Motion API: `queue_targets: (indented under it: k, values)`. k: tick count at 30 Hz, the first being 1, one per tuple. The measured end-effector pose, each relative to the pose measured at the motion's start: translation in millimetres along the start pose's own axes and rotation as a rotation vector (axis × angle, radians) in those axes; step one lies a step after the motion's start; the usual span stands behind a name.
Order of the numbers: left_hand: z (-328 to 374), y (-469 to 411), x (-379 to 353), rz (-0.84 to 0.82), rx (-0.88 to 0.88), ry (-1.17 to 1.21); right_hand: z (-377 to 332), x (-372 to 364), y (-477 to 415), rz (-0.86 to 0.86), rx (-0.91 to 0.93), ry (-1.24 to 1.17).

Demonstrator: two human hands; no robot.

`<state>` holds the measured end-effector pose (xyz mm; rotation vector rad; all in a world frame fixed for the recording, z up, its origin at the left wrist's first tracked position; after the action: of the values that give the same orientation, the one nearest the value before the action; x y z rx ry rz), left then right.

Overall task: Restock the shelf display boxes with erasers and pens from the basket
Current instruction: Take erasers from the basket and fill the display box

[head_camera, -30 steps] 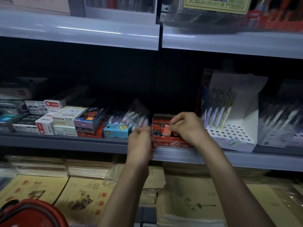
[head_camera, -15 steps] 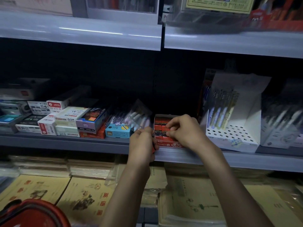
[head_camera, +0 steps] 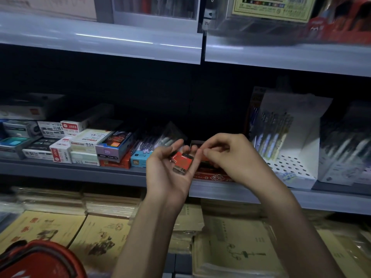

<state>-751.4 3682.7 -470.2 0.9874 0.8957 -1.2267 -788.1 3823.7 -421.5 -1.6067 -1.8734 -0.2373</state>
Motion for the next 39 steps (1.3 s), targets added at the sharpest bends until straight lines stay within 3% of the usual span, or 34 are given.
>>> queue_targets:
  k: [4,9,14,18,23,26,31,39]
  values:
    - [-2,2,-2,0.004,-0.033,0.026,-9,-8,8,-0.029,-0.004,-0.006]
    - [-6,-2,-5,0.019,-0.166,-0.142,-11,-27,12,-0.051,-0.065,-0.057]
    - [-5,-2,-7,0.024,-0.305,-0.381,-3,-36,10,-0.148,-0.185,-0.287]
    - [-7,1,-7,0.053,-0.351,-0.522,0,-25,12,-0.081,-0.237,-0.496]
    - [-1,2,1,0.159,-0.462,-0.688,20,7,3,0.147,-0.228,-0.322]
    - [3,1,7,0.208,-0.424,-0.745,36,17,-2,0.222,-0.212,-0.115]
    - [-3,1,9,0.229,-0.336,-0.848,55,6,-16,0.238,-0.228,0.133]
    - [-9,3,10,0.219,-0.286,-0.865,54,-3,-28,0.147,-0.210,0.276]
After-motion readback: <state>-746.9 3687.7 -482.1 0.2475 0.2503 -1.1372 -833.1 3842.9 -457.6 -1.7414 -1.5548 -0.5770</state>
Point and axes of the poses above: each hand's wrist, its own y-axis away from the middle knuckle, its own x-axis out of the back of the hand, z = x × y, the point moved 4 cm from there along -y, towards the middle knuckle, and after that the axes turned 1 degree about -z, right-handed, at the moved point
